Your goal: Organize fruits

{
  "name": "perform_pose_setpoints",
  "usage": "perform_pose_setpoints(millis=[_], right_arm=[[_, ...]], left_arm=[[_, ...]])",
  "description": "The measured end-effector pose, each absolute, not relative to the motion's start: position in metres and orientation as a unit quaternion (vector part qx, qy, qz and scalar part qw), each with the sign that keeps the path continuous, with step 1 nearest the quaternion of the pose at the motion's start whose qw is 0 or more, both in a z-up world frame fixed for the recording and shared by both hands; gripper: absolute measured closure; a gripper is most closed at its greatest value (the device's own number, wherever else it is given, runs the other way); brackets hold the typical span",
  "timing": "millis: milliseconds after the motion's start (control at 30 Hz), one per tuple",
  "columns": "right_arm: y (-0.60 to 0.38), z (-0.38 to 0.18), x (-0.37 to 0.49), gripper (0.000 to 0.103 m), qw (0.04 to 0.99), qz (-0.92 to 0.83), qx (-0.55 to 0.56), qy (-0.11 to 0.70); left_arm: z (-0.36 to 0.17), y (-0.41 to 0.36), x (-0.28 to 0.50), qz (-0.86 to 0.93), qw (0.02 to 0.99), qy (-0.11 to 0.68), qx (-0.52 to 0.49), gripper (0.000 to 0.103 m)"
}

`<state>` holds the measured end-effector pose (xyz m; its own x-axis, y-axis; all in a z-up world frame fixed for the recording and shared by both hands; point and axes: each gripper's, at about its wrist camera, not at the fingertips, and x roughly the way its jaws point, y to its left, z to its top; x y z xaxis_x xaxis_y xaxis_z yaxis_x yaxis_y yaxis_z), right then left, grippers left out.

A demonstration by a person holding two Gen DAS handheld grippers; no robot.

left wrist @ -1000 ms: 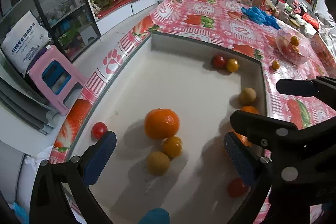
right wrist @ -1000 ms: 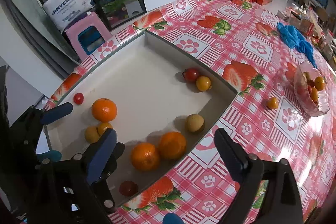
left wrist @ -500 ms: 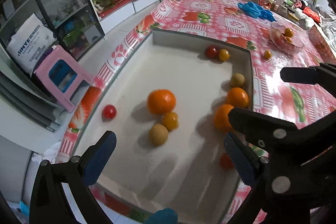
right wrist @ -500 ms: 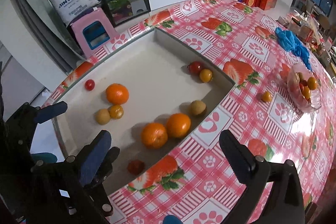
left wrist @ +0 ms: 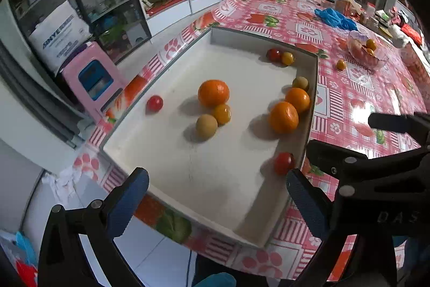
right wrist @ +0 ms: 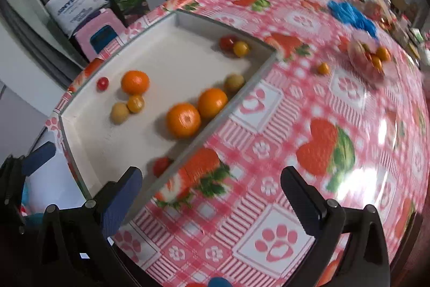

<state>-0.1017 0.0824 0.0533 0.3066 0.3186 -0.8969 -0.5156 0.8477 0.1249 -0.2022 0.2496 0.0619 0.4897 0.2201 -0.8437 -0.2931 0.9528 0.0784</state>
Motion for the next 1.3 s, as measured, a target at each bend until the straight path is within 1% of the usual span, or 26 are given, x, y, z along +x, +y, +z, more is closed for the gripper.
perform_pose_setpoints(millis=[133,267,433,500,667,1300], right_arm=[[0.073,0.049,-0.115,0.000,0.807,0.246,-0.092,0.529],[0.068,0.048,-0.127,0.000,0.813,0.232,-0.091,0.527],[0.069,0.062,-0.137,0.000,0.832,0.215,-0.121,0.497],[0.069,0.068,-0.138,0.000,0.838,0.216,-0.115,0.487],[0.066,0.068,-0.140,0.000,0.835,0.226,-0.086,0.495],[0.074,0.053,-0.141,0.000,0.818,0.235,-0.095,0.517]], left_arm=[[0.059,0.242,-0.212,0.162,0.863,0.479,-0.019,0.000],[0.051,0.245,-0.216,0.163,0.856,0.489,-0.037,0.000],[0.044,0.241,-0.218,0.162,0.852,0.497,-0.039,0.000],[0.045,0.237,-0.219,0.158,0.854,0.494,-0.037,0.000],[0.046,0.234,-0.222,0.156,0.857,0.489,-0.038,0.000],[0.042,0.239,-0.221,0.178,0.849,0.495,-0.041,0.000]])
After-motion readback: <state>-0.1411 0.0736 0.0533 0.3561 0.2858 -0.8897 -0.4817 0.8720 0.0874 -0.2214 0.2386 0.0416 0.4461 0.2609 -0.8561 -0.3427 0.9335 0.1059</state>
